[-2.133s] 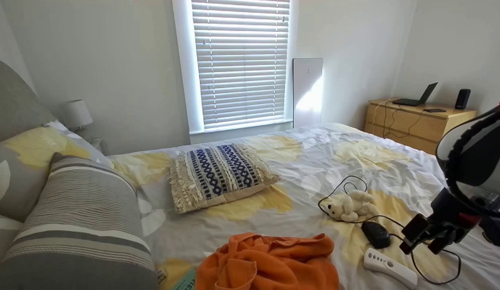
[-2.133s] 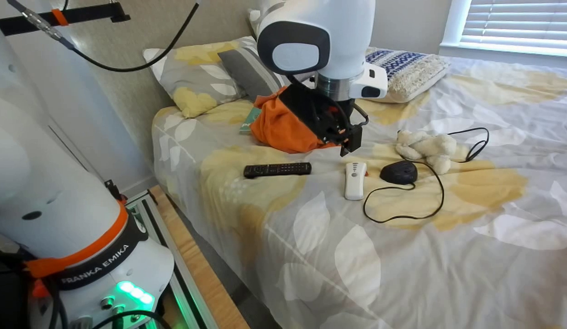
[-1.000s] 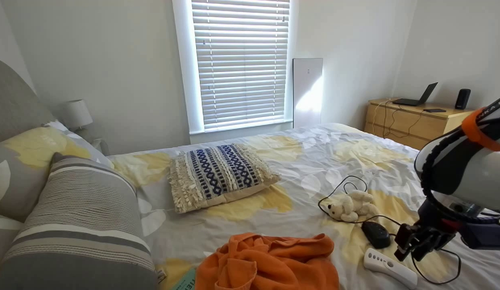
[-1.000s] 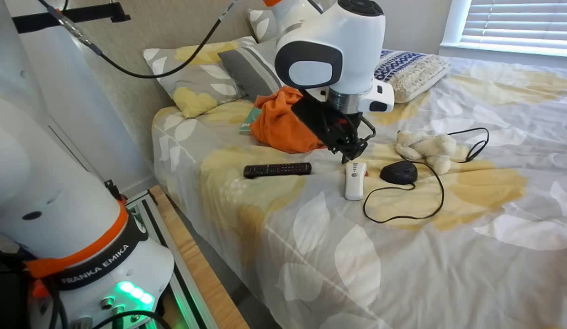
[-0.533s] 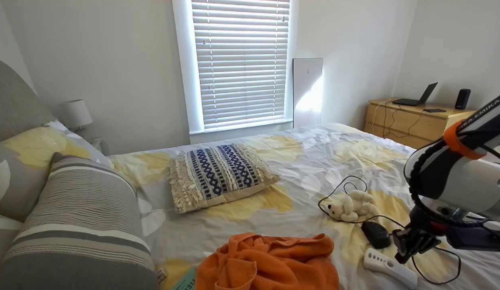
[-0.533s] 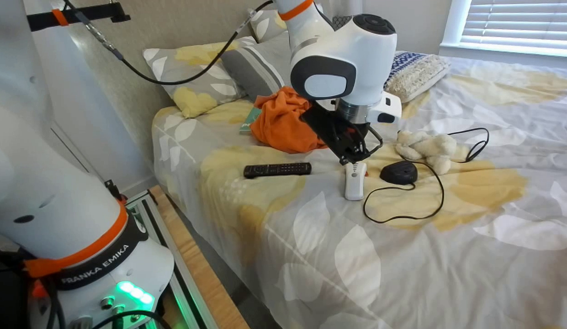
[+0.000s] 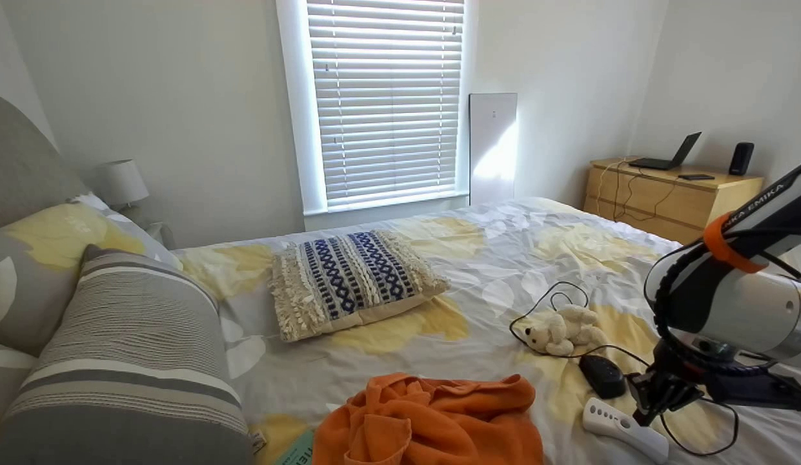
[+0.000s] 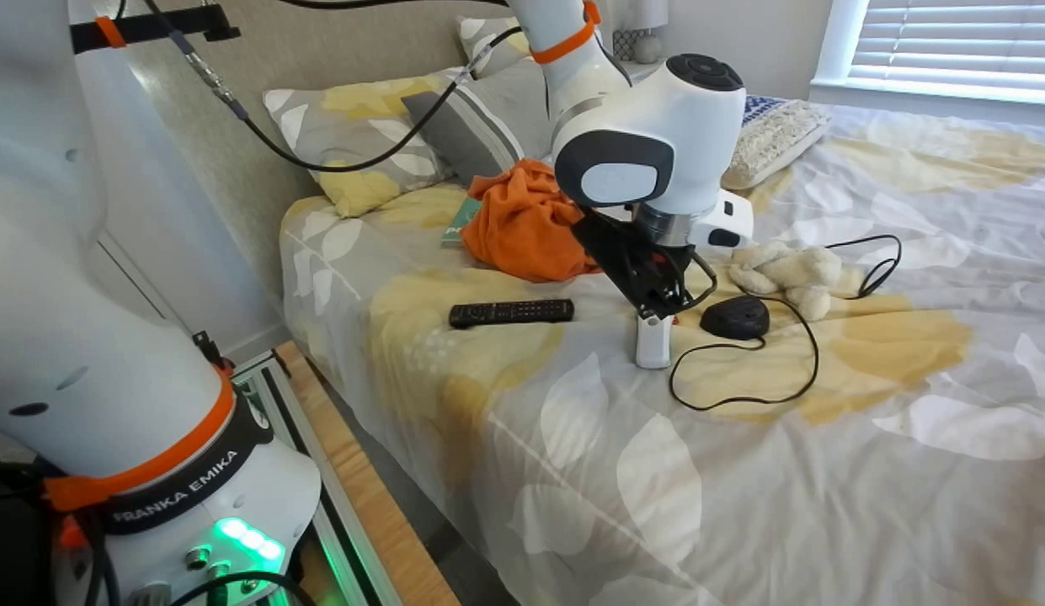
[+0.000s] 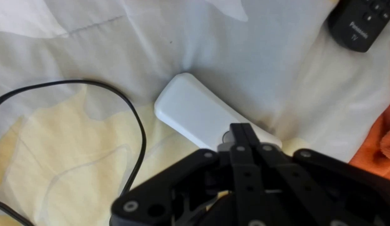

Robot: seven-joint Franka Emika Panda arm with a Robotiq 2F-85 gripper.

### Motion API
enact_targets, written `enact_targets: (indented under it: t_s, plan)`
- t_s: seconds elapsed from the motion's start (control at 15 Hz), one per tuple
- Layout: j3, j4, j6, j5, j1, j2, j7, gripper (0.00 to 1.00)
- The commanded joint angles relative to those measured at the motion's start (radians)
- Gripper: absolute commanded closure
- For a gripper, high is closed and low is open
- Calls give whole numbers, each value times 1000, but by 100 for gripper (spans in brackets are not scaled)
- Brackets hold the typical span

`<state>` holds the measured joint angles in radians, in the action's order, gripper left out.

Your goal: Flip the switch

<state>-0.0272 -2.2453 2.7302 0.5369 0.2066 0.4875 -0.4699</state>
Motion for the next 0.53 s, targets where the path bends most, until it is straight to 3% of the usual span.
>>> enact_targets:
  t_s: [0.0,0.47]
  plan:
    - [-49,27,19,-33,53,40,47,100]
    - [-79,50,22,-41,86,73,68,100]
